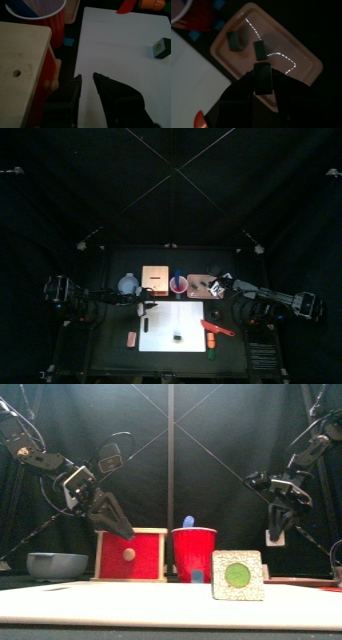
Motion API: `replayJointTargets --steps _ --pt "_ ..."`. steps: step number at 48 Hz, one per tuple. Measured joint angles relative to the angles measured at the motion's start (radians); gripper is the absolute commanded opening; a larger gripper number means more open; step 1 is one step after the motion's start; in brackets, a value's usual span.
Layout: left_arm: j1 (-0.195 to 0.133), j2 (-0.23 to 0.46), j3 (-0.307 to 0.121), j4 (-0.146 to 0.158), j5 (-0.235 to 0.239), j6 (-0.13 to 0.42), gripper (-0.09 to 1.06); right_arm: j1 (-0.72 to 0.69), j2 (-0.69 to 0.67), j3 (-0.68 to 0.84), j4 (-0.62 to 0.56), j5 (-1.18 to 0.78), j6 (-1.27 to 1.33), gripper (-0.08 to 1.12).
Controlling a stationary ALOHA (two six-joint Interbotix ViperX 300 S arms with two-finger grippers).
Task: Place sushi on board then cut the sushi with the knife then place the pieces on the plate
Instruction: Place the 4 sushi pieces on the plate
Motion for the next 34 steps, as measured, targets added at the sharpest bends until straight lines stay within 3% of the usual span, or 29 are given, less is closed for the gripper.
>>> replayJointTargets --steps 20,34 --pt "0.005 0.0 0.0 -0.002 0.0 0.0 0.68 0.032 0.199 0.035 0.028 -0.132 0.003 0.8" --pt "0.006 0.0 0.0 -0.002 0.0 -0.002 0.68 0.034 0.199 0.003 0.02 -0.106 0.005 0.81"
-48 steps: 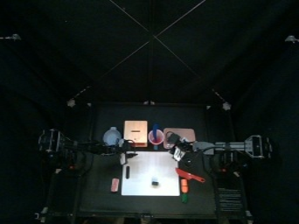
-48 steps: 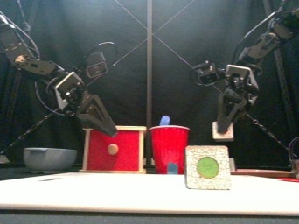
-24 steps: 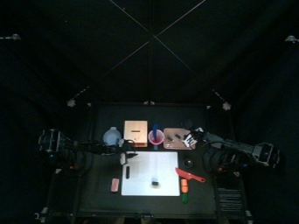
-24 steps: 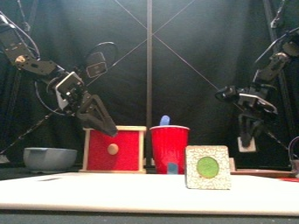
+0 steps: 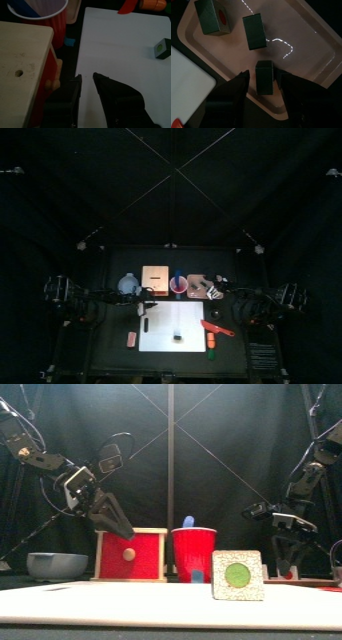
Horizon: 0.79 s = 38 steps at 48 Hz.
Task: Place sushi on board then cut the sushi with the knife then place the pieces on the plate
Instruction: Place the 4 sushi pieces on the plate
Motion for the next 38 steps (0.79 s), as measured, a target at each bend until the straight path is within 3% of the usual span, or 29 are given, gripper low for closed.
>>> replayJointTargets --steps 10,20,28,38 --pt "0.0 0.0 0.0 0.0 0.0 0.002 0.68 0.086 -0.078 -0.069 0.002 0.08 0.0 0.81" --pt "0.0 0.0 0.0 0.002 0.0 0.0 0.68 0.356 -0.086 -0.158 -0.046 0.081 -0.005 0.81" --pt "-0.002 0.0 0.0 0.0 0.0 0.0 0.68 0.56 -0.015 -0.224 -0.069 0.064 0.006 0.81" --pt "0.0 0.0 0.0 0.0 0.0 0.0 0.68 0.675 0.135 -0.321 0.035 0.052 0.008 0.82"
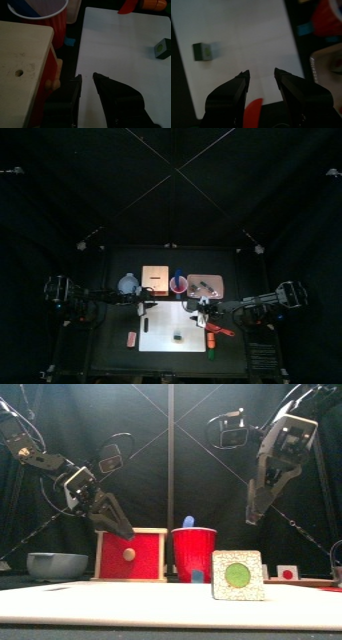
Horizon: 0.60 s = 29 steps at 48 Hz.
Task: Place sushi on board then cut the sushi with the knife then place the pieces on the plate
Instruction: Place the 4 sushi pieces on the plate
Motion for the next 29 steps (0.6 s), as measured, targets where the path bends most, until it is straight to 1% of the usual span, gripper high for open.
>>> replayJointTargets --steps 8,17,29 --pt "0.0 0.0 0.0 0.0 0.0 0.0 0.68 0.075 0.132 -0.095 0.067 -0.003 -0.003 0.82" --pt "0.0 0.0 0.0 0.0 0.0 0.002 0.68 0.126 0.204 -0.173 0.107 -0.002 -0.011 0.82" --pt "0.0 0.0 0.0 0.0 0.0 0.003 0.68 0.121 0.267 -0.206 0.087 -0.003 -0.006 0.82"
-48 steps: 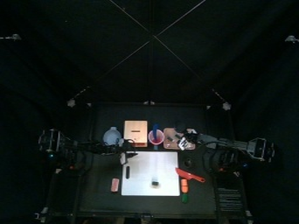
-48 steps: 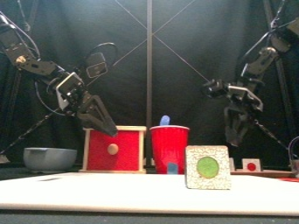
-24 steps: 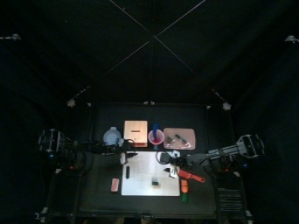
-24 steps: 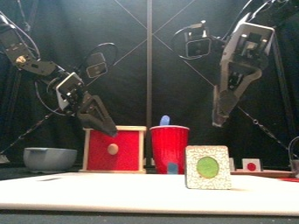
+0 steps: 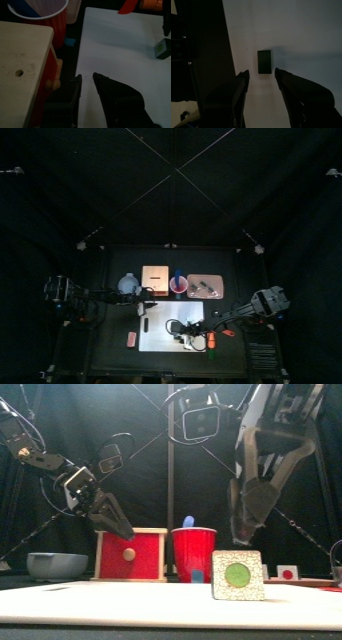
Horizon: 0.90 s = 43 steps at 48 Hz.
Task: Place sushi on board then cut the sushi with the knife then place the pieces on the plate
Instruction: Place the 4 sushi pieces on the plate
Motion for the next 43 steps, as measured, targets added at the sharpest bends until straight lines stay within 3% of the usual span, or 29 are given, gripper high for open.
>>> replayJointTargets --steps 12,24,30,43 --pt "-0.002 0.0 0.005 0.0 0.011 0.0 0.68 0.0 0.067 -0.044 -0.018 0.0 0.0 0.78" --pt "-0.002 0.0 0.006 0.0 0.02 0.0 0.68 0.0 0.095 -0.071 -0.044 0.002 0.002 0.61" --pt "-0.002 0.0 0.005 0.0 0.02 -0.002 0.68 -0.009 0.092 -0.063 -0.046 0.012 -0.002 0.61" --pt "-0.002 0.0 0.006 0.002 0.02 0.0 0.68 -0.156 -0.103 0.101 -0.078 0.051 -0.005 0.61"
